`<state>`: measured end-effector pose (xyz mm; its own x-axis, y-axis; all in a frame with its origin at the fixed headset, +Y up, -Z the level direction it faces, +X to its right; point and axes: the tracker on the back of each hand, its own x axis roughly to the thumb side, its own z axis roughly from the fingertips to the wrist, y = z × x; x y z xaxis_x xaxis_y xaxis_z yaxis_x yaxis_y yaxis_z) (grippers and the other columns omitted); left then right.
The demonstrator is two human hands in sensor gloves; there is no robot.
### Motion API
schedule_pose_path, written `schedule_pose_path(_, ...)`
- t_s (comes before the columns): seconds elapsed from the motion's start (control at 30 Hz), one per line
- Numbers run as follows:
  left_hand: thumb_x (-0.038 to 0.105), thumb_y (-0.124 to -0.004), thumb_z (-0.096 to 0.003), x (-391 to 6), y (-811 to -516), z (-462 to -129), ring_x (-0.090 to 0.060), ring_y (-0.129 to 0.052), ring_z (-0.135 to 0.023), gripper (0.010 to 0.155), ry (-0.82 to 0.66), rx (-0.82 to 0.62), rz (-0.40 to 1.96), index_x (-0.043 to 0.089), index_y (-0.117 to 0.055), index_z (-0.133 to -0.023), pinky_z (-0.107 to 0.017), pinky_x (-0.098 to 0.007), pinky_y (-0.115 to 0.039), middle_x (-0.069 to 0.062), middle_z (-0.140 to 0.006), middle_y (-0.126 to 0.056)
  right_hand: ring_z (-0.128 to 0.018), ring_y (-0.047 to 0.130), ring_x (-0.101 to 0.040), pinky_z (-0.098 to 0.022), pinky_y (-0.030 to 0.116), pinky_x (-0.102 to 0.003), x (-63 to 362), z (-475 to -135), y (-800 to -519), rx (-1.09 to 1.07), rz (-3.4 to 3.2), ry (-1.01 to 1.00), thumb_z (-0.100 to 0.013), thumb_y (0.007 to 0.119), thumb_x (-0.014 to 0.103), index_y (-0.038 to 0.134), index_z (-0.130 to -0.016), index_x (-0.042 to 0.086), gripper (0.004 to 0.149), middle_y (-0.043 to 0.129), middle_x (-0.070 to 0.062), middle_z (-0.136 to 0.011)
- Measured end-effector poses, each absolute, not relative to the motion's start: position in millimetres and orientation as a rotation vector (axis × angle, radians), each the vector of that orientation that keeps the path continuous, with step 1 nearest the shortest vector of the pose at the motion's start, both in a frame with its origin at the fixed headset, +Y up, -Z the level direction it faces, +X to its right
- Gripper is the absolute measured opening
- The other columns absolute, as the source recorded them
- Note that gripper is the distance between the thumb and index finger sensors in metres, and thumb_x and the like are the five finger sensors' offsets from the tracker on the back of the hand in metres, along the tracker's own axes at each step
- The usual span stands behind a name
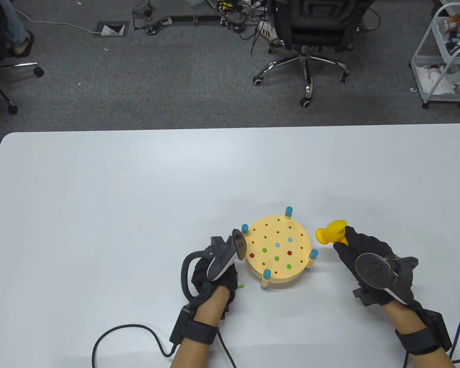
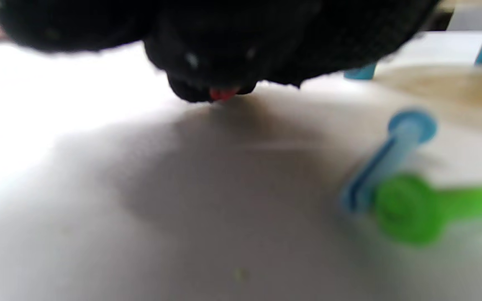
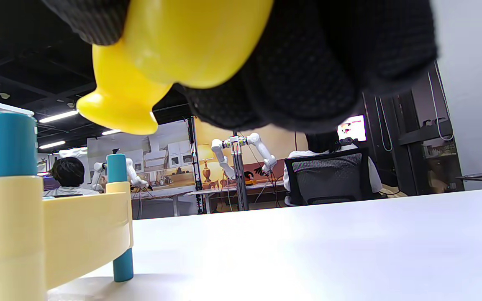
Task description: Hammer toy nails into tap bench
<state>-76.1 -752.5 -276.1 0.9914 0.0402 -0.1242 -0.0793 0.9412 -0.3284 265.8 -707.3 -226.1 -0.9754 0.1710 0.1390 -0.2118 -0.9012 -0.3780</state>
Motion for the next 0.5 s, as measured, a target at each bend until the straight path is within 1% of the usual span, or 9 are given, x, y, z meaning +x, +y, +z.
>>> schedule_pose_path(0.07, 0.027, -0.08, -0.036, -88, -739, -276, -0.007, -0.095, -0.02, 0.048, 0.117, -0.303, 0.161, 0.011, -0.082, -0.081, -0.015, -0.03, -0.087, -0.019, -0.059, -0.094, -0.035, 0.099, -0.018, -0.039, 0.085, -0.039, 266, -226, -707, 0.149, 2.879, -0.586, -0.043, 0.057, 0.055, 0.08, -0.088, 0.014, 0.066, 0.098, -0.005, -0.054)
schedule_pose_path(0.13, 0.027, -0.078, -0.0366, -99, -719, -272, -0.008, -0.096, -0.022, 0.046, 0.107, -0.23, 0.314, 0.014, -0.082, -0.08, -0.016, -0.029, -0.086, -0.018, -0.06, -0.094, -0.035, 0.099, -0.018, -0.039, 0.085, -0.039, 266, -227, -707, 0.142, 2.879, -0.582, -0.043, 0.057, 0.055, 0.081, -0.088, 0.014, 0.066, 0.098, -0.005, -0.054)
schedule_pose_path(0.23, 0.029, -0.078, -0.0377, -103, -695, -264, -0.01, -0.098, -0.022, 0.044, 0.029, -0.084, 0.501, 0.017, -0.082, -0.079, -0.015, -0.029, -0.086, -0.016, -0.059, -0.096, -0.035, 0.099, -0.018, -0.039, 0.085, -0.039, 267, -228, -706, 0.129, 2.865, -0.581, -0.043, 0.057, 0.055, 0.08, -0.088, 0.014, 0.066, 0.098, -0.005, -0.054)
schedule_pose_path(0.27, 0.031, -0.079, -0.0382, -100, -689, -262, -0.01, -0.099, -0.021, 0.043, -0.02, -0.023, 0.547, 0.017, -0.082, -0.079, -0.015, -0.029, -0.086, -0.014, -0.057, -0.097, -0.035, 0.099, -0.018, -0.039, 0.085, -0.039, 268, -228, -705, 0.126, 2.857, -0.582, -0.043, 0.057, 0.055, 0.08, -0.088, 0.014, 0.066, 0.098, -0.005, -0.054)
schedule_pose_path(0.33, 0.03, -0.08, -0.0388, -87, -679, -259, -0.01, -0.099, -0.02, 0.042, -0.123, 0.089, 0.618, 0.018, -0.082, -0.079, -0.014, -0.029, -0.086, -0.014, -0.056, -0.097, -0.035, 0.099, -0.018, -0.039, 0.085, -0.039, 268, -228, -705, 0.124, 2.847, -0.578, -0.043, 0.057, 0.055, 0.08, -0.088, 0.013, 0.066, 0.098, -0.005, -0.054)
schedule_pose_path(0.43, 0.03, -0.082, -0.0384, -60, -670, -258, -0.011, -0.099, -0.019, 0.042, -0.195, 0.138, 0.578, 0.019, -0.083, -0.079, -0.013, -0.029, -0.086, -0.014, -0.057, -0.099, -0.035, 0.099, -0.018, -0.039, 0.085, -0.039, 268, -229, -707, 0.128, 2.854, -0.573, -0.043, 0.057, 0.055, 0.081, -0.088, 0.014, 0.066, 0.098, -0.005, -0.054)
schedule_pose_path(0.5, 0.03, -0.083, -0.0381, -39, -664, -263, -0.011, -0.1, -0.019, 0.042, -0.219, 0.117, 0.451, 0.02, -0.083, -0.079, -0.012, -0.029, -0.085, -0.013, -0.057, -0.099, -0.035, 0.099, -0.018, -0.039, 0.085, -0.039, 268, -229, -707, 0.133, 2.86, -0.567, -0.043, 0.057, 0.055, 0.081, -0.088, 0.014, 0.066, 0.098, -0.005, -0.054)
